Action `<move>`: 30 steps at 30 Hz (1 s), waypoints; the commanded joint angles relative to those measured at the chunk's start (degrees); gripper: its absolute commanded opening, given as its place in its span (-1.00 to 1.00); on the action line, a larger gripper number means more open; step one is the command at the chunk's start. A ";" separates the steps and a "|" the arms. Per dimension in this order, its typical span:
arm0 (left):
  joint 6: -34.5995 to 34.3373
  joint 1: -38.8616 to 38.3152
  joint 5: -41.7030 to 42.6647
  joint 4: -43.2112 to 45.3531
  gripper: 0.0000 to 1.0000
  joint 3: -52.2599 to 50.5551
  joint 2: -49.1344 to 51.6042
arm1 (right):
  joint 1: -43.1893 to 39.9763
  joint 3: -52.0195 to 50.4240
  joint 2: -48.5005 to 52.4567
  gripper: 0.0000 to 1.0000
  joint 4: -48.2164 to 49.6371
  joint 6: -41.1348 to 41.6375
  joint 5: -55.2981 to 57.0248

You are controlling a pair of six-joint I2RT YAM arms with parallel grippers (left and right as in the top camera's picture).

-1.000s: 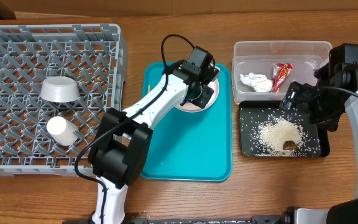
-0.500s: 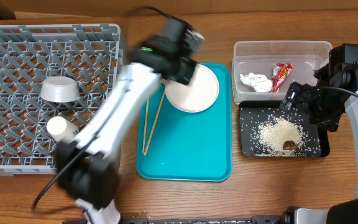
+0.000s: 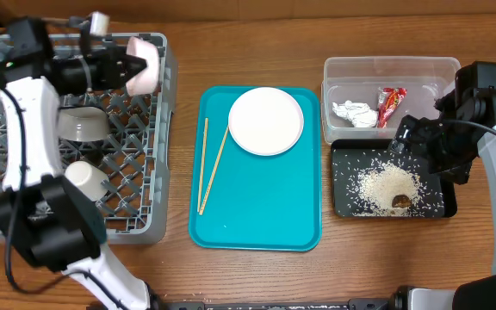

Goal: Sort waste into correct bins and load items into the dishwasher
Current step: 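Grasp the pink bowl from the plate with the left gripper, place it in the rack, then grasp one wooden chopstick with the left gripper, stand it in the rack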

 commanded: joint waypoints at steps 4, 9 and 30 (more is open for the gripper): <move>2.08 6.36 22.10 1.51 -0.92 0.07 10.38 | -0.17 1.53 -1.03 1.00 -0.13 0.20 0.35; 2.12 9.66 22.10 0.09 -0.92 0.07 13.00 | -0.17 1.53 -1.03 1.00 -0.31 0.20 0.35; 1.25 18.82 4.81 -6.58 1.00 0.09 -1.86 | -0.17 1.53 -1.03 1.00 -1.27 0.04 0.35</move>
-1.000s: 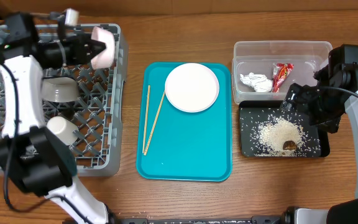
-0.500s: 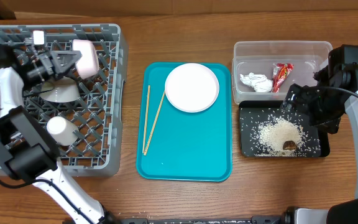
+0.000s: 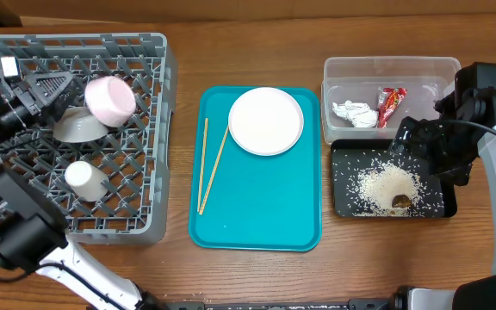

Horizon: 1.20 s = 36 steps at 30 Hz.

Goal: Sort waste into correct bins and load items into the dishwasher
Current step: 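Grasp one wooden chopstick with the left gripper, stand it in the rack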

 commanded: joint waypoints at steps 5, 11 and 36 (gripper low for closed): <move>0.46 -4.02 -24.98 -9.25 1.00 0.20 -19.96 | -0.17 1.53 -1.03 1.00 -0.57 -0.02 0.39; -9.51 -16.09 -47.67 -17.92 0.99 0.17 -27.19 | -0.17 1.53 -1.03 1.00 -0.68 0.02 0.39; -26.64 -60.81 -75.58 -7.19 0.90 -17.62 -6.43 | -0.17 1.53 -1.03 1.00 -0.68 0.02 0.35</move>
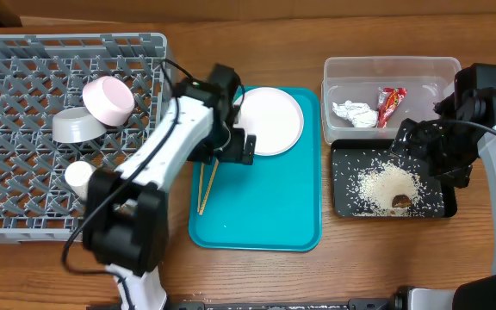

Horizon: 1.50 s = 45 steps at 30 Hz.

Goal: Sort waste into correct bins and load items into the dishwasher
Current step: 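Grasp one wooden chopstick with the left gripper, stand it in the rack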

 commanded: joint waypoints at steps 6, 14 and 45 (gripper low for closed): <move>-0.94 -0.20 -3.56 1.62 0.85 -0.92 10.51 | -0.17 1.53 -1.03 1.00 0.11 0.02 0.33; -0.94 -0.28 -3.50 1.53 -0.20 -0.92 12.26 | -0.17 1.53 -1.03 1.00 0.11 0.04 0.33; -0.70 15.15 -17.66 -9.79 -0.92 8.31 -11.45 | -0.17 1.53 -1.03 1.00 -0.11 0.02 0.35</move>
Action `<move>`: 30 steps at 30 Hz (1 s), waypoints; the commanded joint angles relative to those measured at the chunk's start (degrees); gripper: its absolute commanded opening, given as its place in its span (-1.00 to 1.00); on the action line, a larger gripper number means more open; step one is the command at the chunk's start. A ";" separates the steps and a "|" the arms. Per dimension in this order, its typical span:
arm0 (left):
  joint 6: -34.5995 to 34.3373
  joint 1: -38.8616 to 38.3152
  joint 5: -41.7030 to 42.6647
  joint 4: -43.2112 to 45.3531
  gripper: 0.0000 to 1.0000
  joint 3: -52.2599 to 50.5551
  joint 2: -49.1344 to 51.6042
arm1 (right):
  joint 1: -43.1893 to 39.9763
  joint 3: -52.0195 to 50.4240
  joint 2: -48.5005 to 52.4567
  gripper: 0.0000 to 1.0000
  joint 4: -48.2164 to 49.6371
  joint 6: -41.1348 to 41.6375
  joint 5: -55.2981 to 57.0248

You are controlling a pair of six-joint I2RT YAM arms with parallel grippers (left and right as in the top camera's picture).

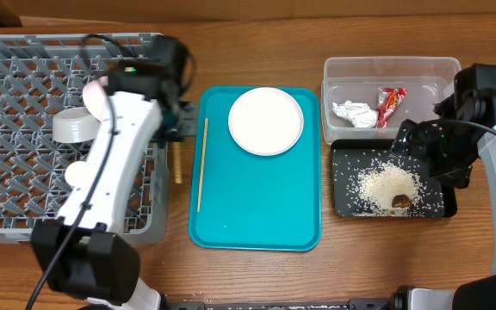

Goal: Sort waste into correct bins and load items into the dishwasher
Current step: 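Grasp one wooden chopstick with the left gripper, stand it in the rack, then grasp the second chopstick with the left gripper, stand it in the rack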

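My left gripper (179, 127) is at the right edge of the grey dish rack (24, 226), shut on one wooden chopstick (177, 164) that points down between the rack and the teal tray (257, 220). A second chopstick (201, 164) lies on the tray beside a white plate (266, 120). In the rack are a pink cup (96, 99), partly hidden by my arm, a grey bowl (72, 127) and a white cup (77, 173). My right gripper (413, 136) hangs over the black tray's (436, 209) far edge; its jaws are too dark to read.
A clear bin (390, 67) at the back right holds a crumpled tissue (354, 112) and a red wrapper (390, 103). The black tray carries scattered rice (384, 182) and a brown scrap (400, 201). My left arm lies across the rack's right side.
My left gripper was down on the two chopsticks on the teal tray. It now stands at the rack's right edge with one chopstick in it; the other lies on the tray. The right arm has not moved.
First my left gripper held the pink cup over the rack's far edge. Then the cup lay in the rack with the gripper off to its left. Then the gripper was at the chopsticks on the tray, and now it holds one by the rack.
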 commanded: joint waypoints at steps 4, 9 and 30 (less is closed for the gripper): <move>0.98 8.00 -4.76 1.01 -0.92 -0.52 2.01 | -0.17 1.53 -1.03 1.00 0.33 0.02 0.35; 1.01 9.35 -3.67 2.03 -0.62 -0.52 4.57 | -0.17 1.53 -1.03 1.00 0.33 0.02 0.35; -6.93 -8.55 3.67 9.31 0.48 -7.32 8.44 | -0.17 1.53 -1.03 1.00 0.28 0.02 0.33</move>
